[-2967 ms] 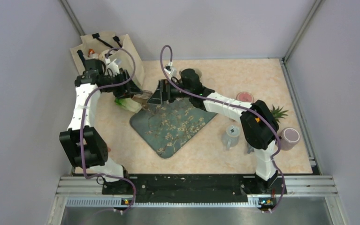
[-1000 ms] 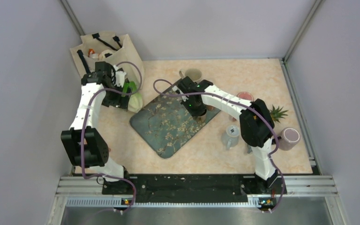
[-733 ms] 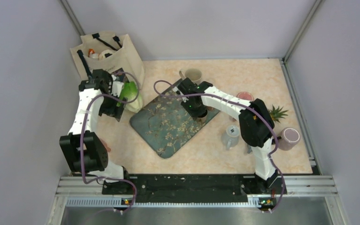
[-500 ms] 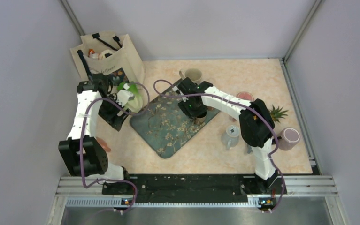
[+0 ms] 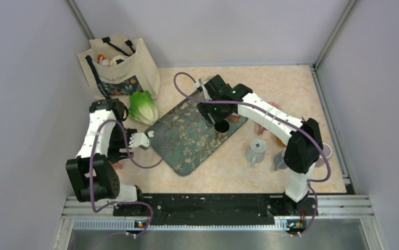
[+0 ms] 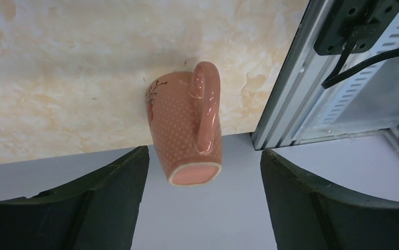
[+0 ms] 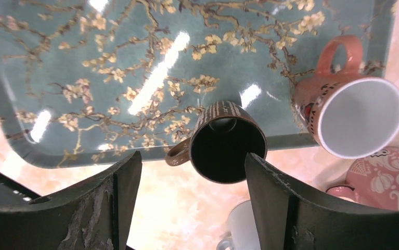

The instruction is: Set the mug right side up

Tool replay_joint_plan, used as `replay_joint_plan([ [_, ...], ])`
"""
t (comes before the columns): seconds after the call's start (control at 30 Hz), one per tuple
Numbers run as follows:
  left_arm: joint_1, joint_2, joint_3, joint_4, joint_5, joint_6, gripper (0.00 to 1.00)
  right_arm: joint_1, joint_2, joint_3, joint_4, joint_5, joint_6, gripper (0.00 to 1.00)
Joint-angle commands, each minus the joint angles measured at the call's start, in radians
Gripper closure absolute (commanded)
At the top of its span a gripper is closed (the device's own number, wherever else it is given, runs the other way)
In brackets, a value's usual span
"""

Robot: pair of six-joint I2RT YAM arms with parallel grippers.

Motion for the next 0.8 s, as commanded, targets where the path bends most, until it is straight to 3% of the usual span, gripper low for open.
replay_joint_plan([
  [0.0,0.010,-0.065,-0.073,0.030,-0.047,0.150,0.17,-0.012,-0.104,0.016,0.048,-0.033,0.015,0.27],
  [0.13,0.038,-0.076,-0.161,0.127,-0.079,0.173,0.14,-0.013,-0.123,0.004,0.050,-0.040,0.020,0.26],
  [0.17,0.045,-0.077,-0.180,0.146,-0.078,0.178,0.03,-0.014,-0.128,0.000,0.050,-0.040,0.025,0.25],
  [0.2,0.053,-0.078,-0.198,0.169,-0.077,0.184,0.01,-0.014,-0.132,-0.003,0.051,-0.040,0.028,0.25],
  [0.43,0.108,-0.084,-0.307,0.366,-0.090,0.282,0.04,-0.013,-0.161,-0.031,0.068,-0.041,0.060,0.24],
  [0.6,0.108,-0.080,-0.349,0.441,-0.065,0.315,0.20,-0.013,-0.184,-0.073,0.095,-0.061,0.072,0.24],
  [0.77,0.108,-0.070,-0.376,0.489,-0.096,0.321,0.55,-0.012,-0.191,-0.089,0.105,-0.076,0.075,0.24],
])
